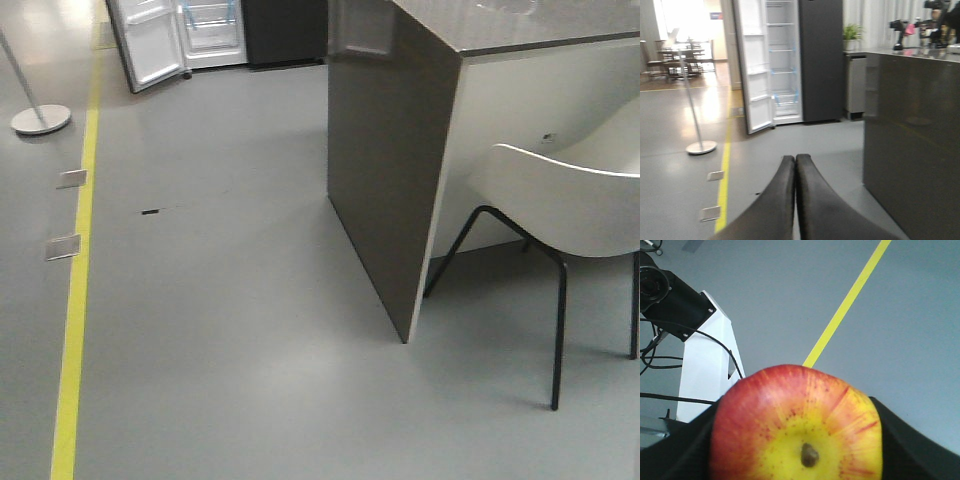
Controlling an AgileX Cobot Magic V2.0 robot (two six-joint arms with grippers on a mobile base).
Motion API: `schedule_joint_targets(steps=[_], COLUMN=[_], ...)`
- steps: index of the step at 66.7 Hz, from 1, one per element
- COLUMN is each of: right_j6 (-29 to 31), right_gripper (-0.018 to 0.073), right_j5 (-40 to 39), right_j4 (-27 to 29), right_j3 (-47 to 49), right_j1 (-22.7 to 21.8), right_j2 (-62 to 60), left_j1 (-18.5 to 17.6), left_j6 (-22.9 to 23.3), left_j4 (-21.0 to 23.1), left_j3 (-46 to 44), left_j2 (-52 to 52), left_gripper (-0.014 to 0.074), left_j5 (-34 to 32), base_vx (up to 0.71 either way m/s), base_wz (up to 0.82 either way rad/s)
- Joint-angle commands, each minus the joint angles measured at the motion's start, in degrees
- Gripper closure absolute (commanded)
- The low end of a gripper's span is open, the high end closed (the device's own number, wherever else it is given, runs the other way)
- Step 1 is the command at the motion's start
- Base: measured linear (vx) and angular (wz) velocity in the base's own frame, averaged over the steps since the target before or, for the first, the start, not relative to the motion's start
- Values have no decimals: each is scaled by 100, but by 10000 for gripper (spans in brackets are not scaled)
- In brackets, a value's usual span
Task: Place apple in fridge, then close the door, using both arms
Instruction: 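Drive the base toward the open refrigerator holding the apple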
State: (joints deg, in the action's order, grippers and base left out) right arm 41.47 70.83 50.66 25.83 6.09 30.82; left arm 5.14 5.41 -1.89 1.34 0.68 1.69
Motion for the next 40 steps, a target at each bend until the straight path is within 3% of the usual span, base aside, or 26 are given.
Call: schedule_joint_targets(steps=[1, 40], right_j6=[45, 45], right_gripper=[429, 429], right_j5=[-53, -53], right_j4=[392, 392], right_j3=[148, 148], right_j1=[13, 13], right_j2=[6, 6], left_j1=[-36, -36], left_j6=[31, 31], left_j4=[17, 17], left_j3=[-95, -95], left_j2=[83, 83], left_gripper=[603, 603], left_j5=[-448, -448], base_vx=[4, 7], base_wz=[50, 42])
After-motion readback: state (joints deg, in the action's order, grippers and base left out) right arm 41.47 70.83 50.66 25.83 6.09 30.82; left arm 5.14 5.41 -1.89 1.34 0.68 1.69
